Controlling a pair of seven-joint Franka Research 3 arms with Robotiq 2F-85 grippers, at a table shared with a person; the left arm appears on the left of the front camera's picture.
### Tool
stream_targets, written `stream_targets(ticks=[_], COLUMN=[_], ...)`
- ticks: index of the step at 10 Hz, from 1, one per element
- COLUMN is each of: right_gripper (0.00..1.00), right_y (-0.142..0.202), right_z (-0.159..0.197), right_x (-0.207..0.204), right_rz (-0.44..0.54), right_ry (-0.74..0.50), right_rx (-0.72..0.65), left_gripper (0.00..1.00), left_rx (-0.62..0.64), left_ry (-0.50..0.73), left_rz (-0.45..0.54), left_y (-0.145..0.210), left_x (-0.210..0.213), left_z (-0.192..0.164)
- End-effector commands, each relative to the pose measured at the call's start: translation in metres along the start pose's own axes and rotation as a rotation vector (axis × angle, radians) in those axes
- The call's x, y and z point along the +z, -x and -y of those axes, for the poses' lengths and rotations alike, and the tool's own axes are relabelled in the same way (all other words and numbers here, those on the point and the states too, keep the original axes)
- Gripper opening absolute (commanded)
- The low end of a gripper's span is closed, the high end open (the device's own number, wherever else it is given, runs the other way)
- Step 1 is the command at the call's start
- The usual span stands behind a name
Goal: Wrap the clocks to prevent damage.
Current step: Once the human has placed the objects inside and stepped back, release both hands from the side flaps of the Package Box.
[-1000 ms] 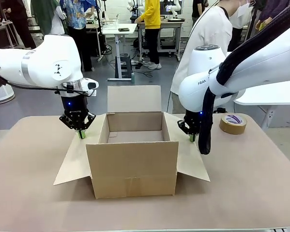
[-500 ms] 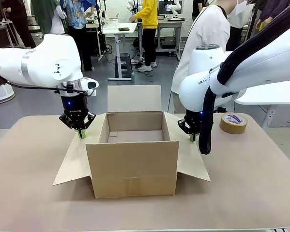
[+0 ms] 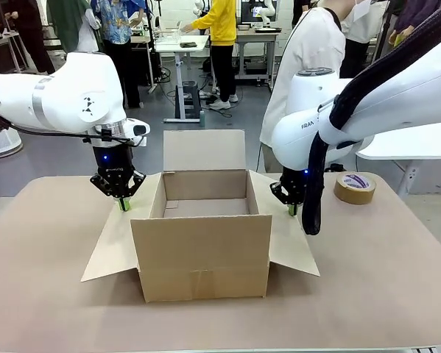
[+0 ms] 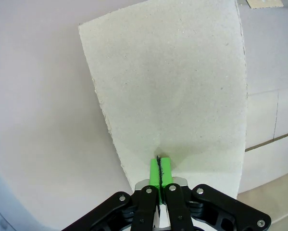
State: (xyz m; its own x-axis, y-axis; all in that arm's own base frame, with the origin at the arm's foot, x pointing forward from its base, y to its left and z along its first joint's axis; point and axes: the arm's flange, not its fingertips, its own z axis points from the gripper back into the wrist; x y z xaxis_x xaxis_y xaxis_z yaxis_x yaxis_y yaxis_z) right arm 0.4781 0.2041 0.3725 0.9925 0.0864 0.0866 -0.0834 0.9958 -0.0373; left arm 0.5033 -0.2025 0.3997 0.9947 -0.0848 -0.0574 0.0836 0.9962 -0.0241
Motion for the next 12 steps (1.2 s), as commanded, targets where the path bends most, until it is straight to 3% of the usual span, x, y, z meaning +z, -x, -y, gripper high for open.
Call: stream_targets(ticks=[1,12], right_gripper=[0.01,0.01], right_y=[0.0007,0.0007], right_z=[0.0005,0.0005], right_x=[-0.0026,-0.0026], right_rz=[-0.005,-0.005], right_ry=[0.002,0.002], right_rx=[0.0,0.0], left_gripper=[0.0,0.0], left_rx=[0.001,0.001], left_ry=[-0.002,-0.002], left_rz=[-0.006,-0.006], left_y=[0.0003,0.0003], left_x=[-0.0014,-0.0014], left_z=[-0.0007,-0.0007])
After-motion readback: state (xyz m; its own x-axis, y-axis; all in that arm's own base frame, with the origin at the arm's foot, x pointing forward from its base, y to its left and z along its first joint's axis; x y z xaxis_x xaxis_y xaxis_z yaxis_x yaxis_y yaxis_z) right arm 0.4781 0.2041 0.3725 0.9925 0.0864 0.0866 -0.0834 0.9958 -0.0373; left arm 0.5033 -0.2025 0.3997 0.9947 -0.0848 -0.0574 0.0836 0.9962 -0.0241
